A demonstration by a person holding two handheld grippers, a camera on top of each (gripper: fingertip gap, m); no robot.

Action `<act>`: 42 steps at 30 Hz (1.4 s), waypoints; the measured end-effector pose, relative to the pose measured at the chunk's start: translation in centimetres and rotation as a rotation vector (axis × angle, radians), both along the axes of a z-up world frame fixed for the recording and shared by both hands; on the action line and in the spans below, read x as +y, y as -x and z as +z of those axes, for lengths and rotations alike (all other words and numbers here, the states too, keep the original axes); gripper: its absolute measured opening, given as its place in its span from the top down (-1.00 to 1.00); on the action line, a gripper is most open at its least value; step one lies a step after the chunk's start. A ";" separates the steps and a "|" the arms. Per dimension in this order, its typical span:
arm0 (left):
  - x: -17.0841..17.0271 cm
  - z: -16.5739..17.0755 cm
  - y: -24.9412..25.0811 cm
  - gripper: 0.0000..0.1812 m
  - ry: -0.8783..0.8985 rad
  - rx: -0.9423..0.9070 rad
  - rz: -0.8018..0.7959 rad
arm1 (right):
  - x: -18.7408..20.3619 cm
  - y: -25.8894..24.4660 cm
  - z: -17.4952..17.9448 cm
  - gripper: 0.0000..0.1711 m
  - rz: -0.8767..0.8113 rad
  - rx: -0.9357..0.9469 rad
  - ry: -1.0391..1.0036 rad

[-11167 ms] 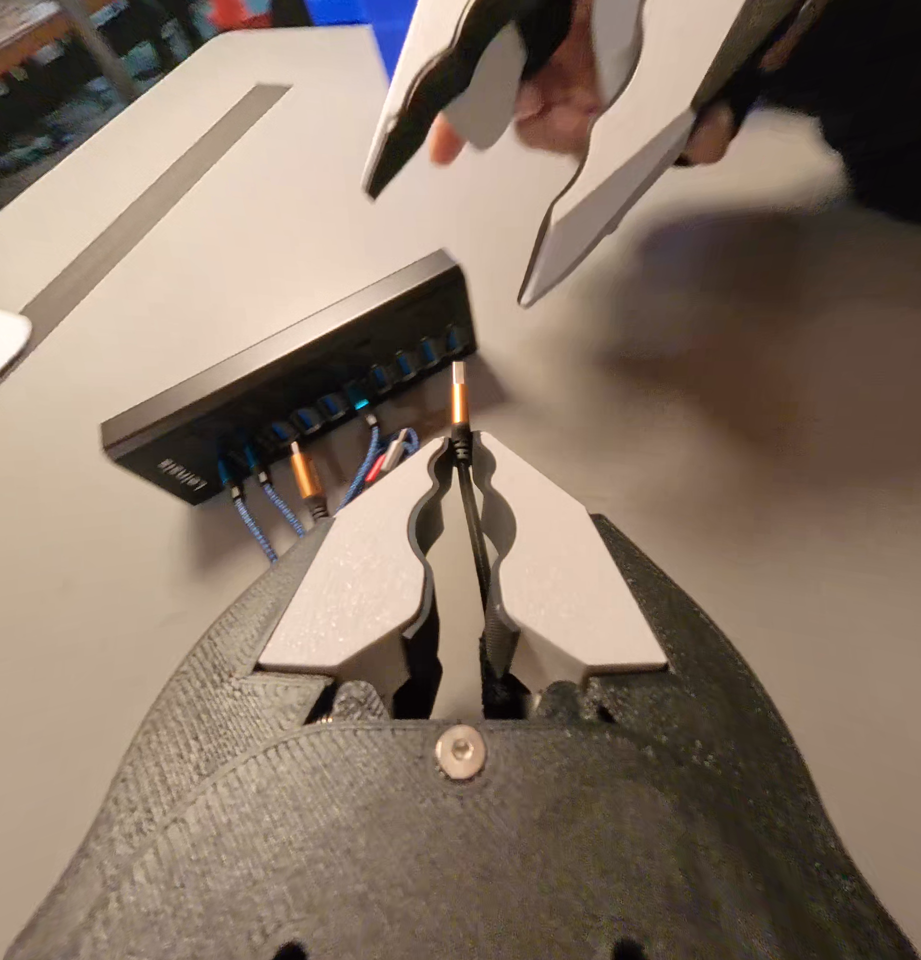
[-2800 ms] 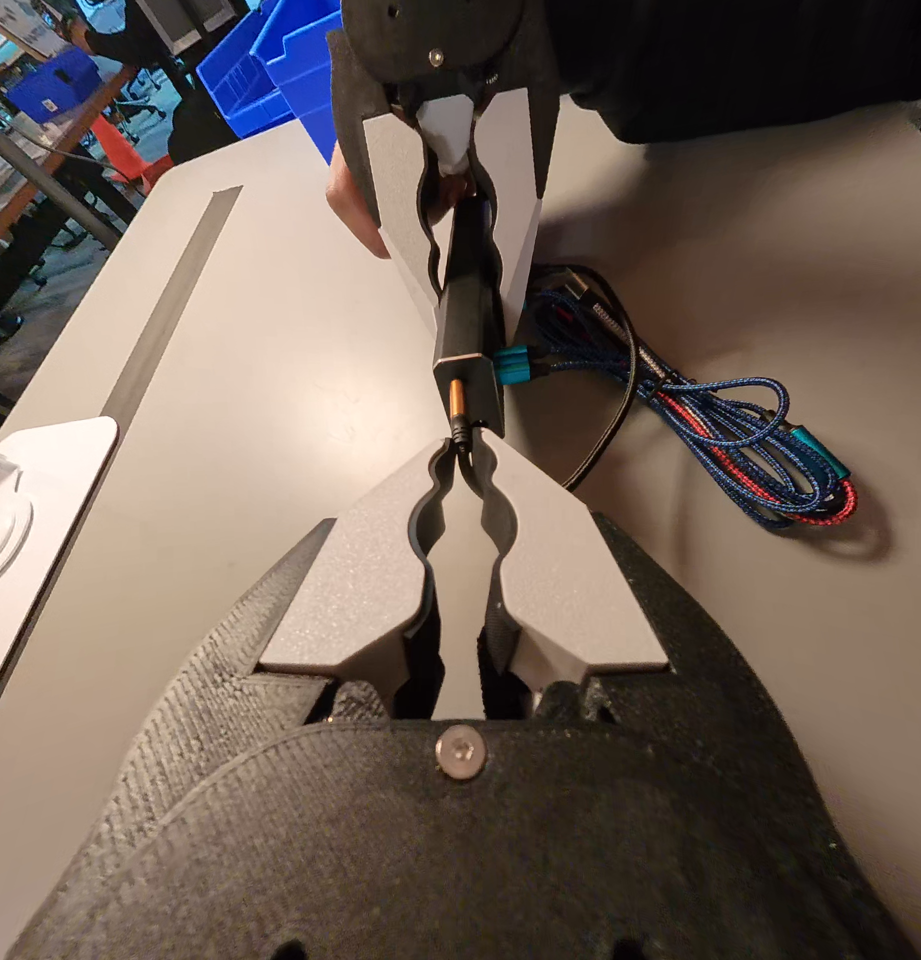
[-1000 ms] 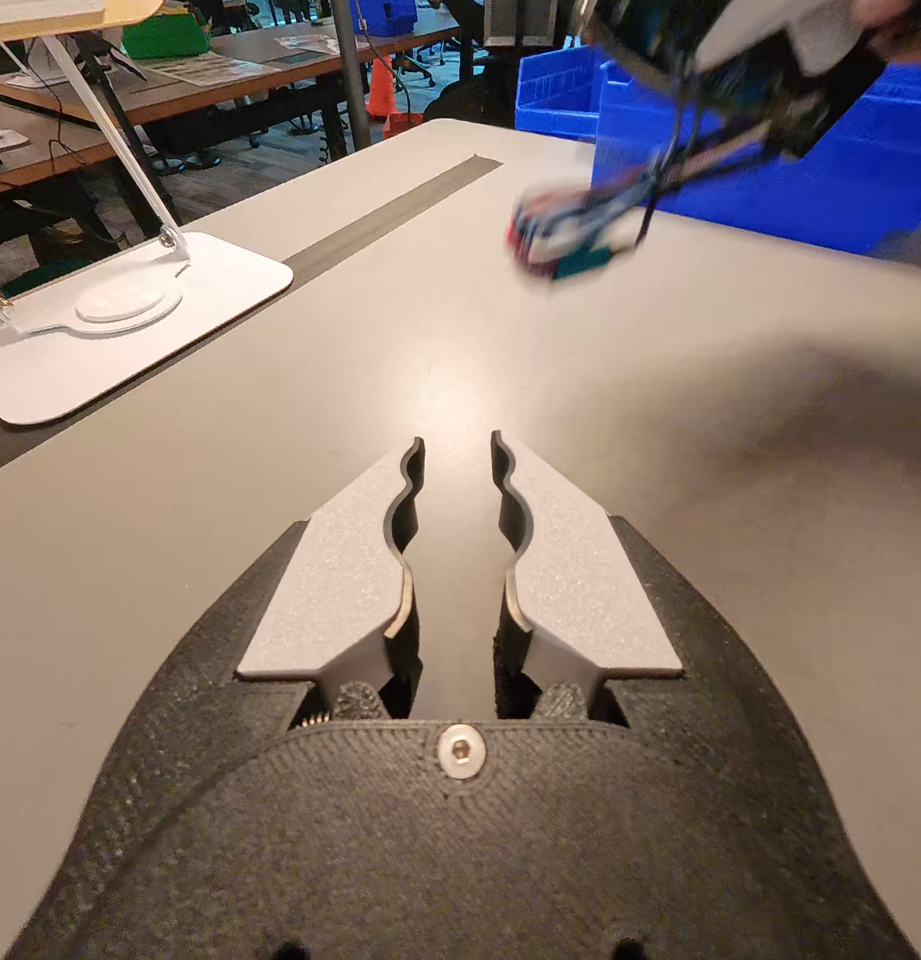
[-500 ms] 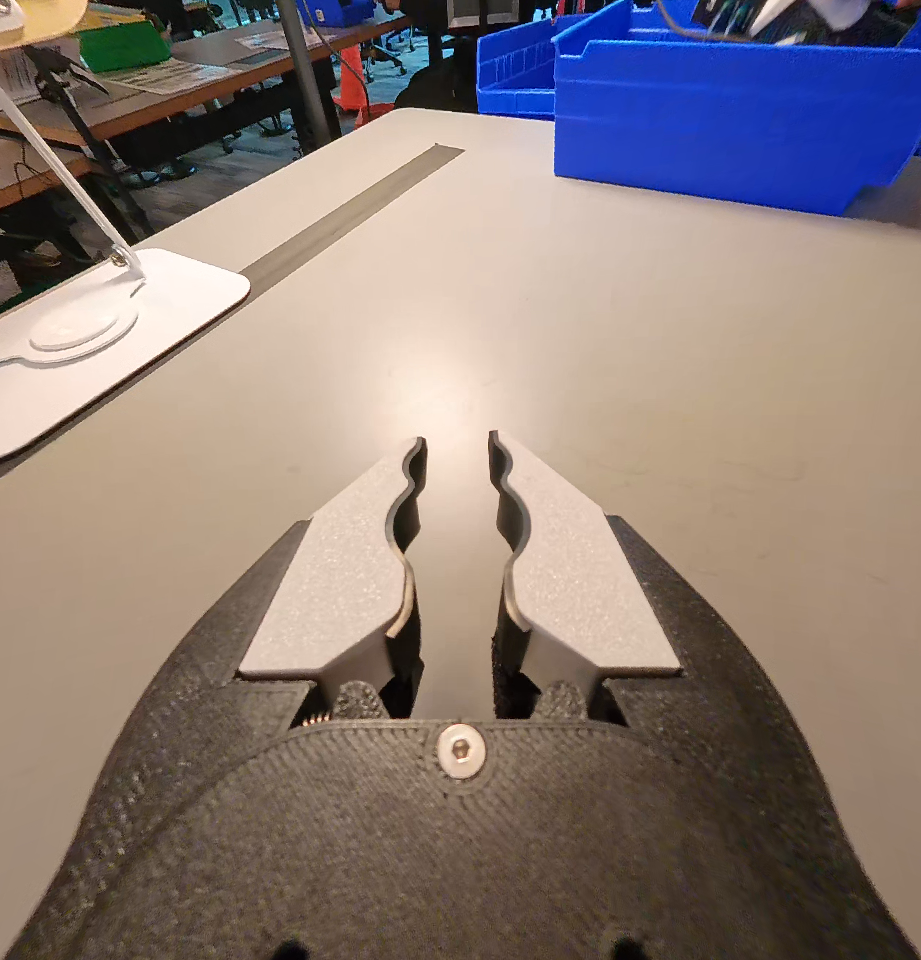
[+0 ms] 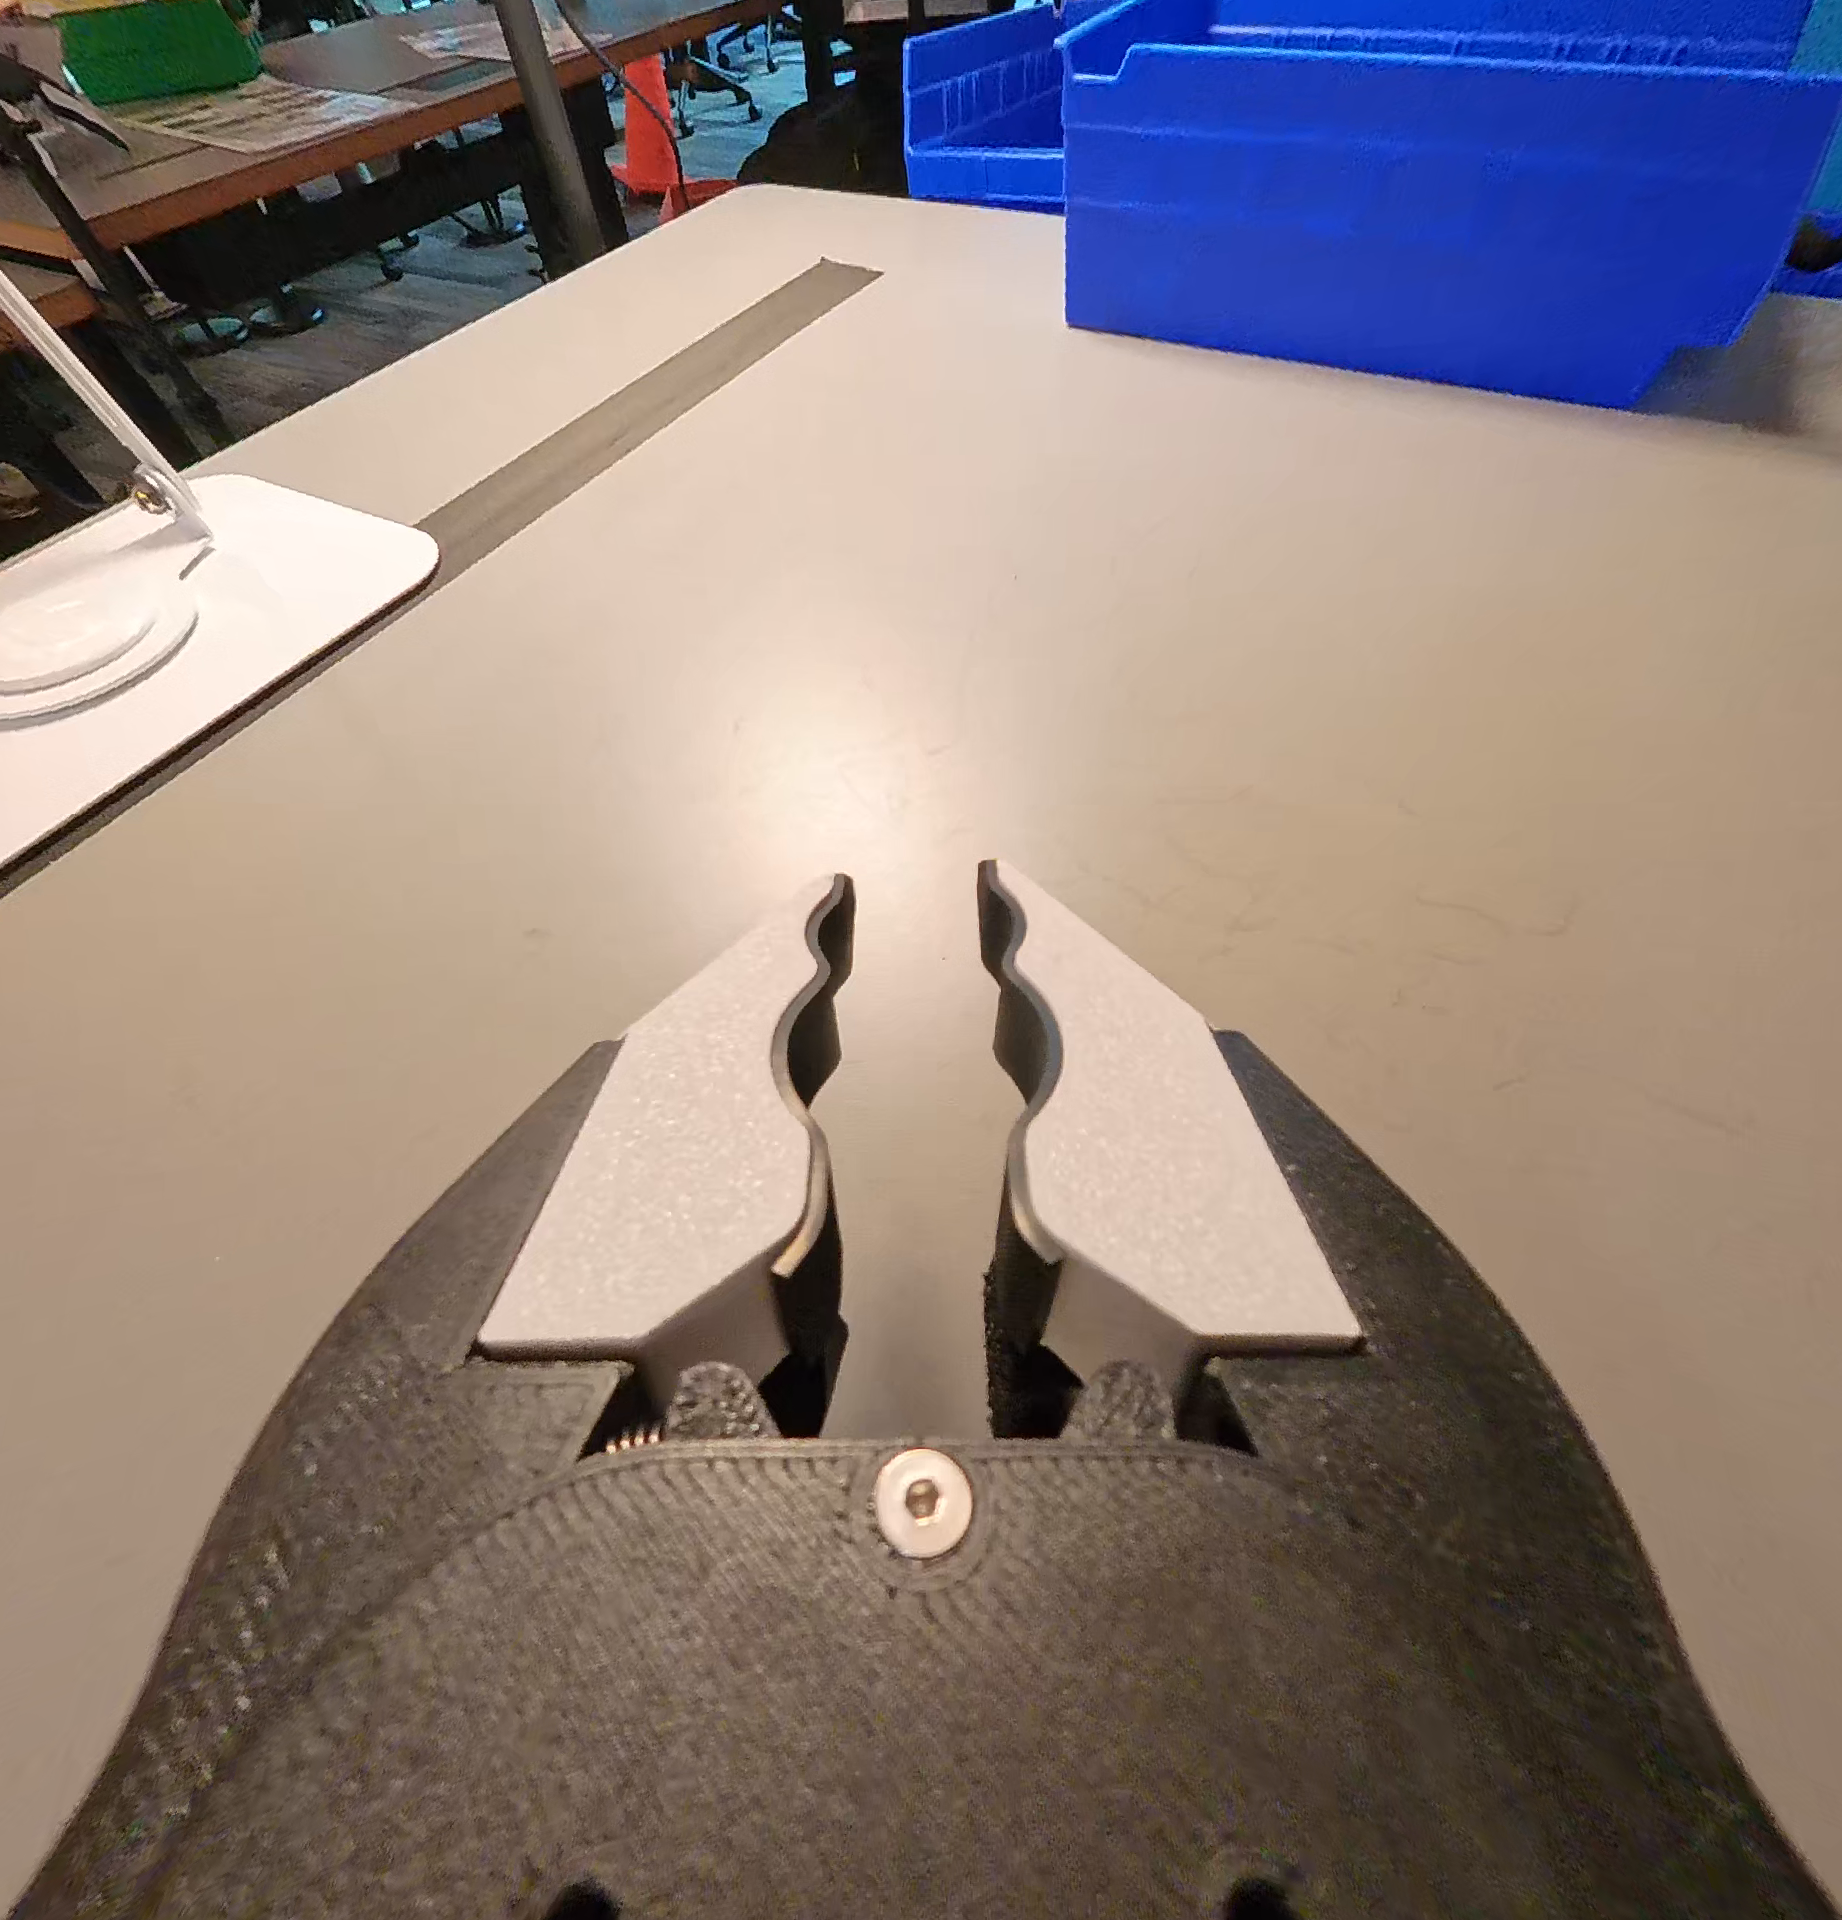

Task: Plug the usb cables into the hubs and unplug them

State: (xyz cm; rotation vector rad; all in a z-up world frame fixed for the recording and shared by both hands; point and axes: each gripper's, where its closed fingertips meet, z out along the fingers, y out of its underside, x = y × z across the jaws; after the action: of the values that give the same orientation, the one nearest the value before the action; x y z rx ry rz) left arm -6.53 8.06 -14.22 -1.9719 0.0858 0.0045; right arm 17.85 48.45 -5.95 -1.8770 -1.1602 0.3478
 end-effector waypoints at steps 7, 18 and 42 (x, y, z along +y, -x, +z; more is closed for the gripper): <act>0.1 0.3 -0.1 0.71 -0.017 0.016 0.006 | -17.1 12.6 -0.5 0.62 0.513 0.043 -0.014; -0.6 -0.4 1.2 0.69 0.010 -0.037 0.018 | -31.6 22.2 -13.0 0.62 0.823 -0.059 0.032; -42.7 9.5 21.6 0.34 0.338 -0.086 1.044 | -32.4 20.2 -13.7 0.62 0.912 -0.100 0.120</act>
State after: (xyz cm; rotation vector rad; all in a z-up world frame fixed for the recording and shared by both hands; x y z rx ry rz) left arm -28.15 -34.64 -4.76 -2.1305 -1.0553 0.6130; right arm -2.37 16.06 -19.66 -1.3580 -2.0619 0.8351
